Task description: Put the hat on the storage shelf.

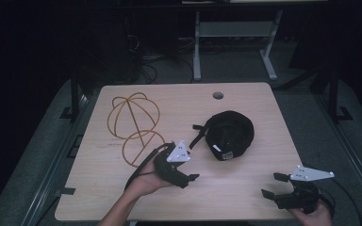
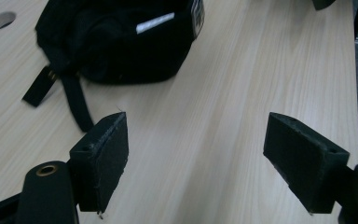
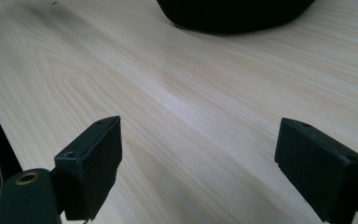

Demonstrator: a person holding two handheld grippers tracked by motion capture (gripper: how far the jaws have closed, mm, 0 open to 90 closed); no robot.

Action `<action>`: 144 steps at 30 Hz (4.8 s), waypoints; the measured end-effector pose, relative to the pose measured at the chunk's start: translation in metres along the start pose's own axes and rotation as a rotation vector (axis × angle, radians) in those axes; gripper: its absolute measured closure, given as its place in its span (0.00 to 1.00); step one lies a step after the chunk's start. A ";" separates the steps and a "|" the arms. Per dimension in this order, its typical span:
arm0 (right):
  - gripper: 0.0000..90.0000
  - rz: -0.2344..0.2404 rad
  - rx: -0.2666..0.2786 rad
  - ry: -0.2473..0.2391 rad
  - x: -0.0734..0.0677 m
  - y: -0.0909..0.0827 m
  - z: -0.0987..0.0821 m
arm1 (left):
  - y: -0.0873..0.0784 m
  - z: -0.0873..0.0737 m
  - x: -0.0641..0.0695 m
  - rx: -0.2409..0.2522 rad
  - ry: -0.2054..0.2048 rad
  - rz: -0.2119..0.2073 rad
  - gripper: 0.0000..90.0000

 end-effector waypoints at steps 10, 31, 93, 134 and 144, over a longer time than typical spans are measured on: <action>0.16 0.010 0.008 -0.007 0.000 -0.001 0.001 | 0.042 0.038 -0.008 -0.025 0.071 -0.050 0.26; 0.16 0.024 0.028 -0.004 0.003 0.001 0.001 | 0.115 0.055 -0.018 -0.196 0.130 -0.143 0.41; 0.18 0.120 0.360 -0.048 -0.024 0.021 0.071 | 0.035 0.137 0.012 0.069 0.082 -0.481 0.91; 1.00 0.173 0.352 -0.150 -0.029 -0.002 0.088 | 0.000 0.120 0.005 0.088 0.112 -0.345 0.60; 1.00 0.184 0.321 -0.154 -0.021 -0.008 0.105 | -0.026 0.091 0.000 0.082 0.093 -0.248 0.47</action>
Point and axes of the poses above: each handheld gripper's, and its own axes: y roughly forward along the jaws, z roughly out of its top, x roughly to its right, the point moved 2 cm from there along y, roughly forward along the jaws, and after that the axes turned 12 degrees about x, right-handed, at the moved point
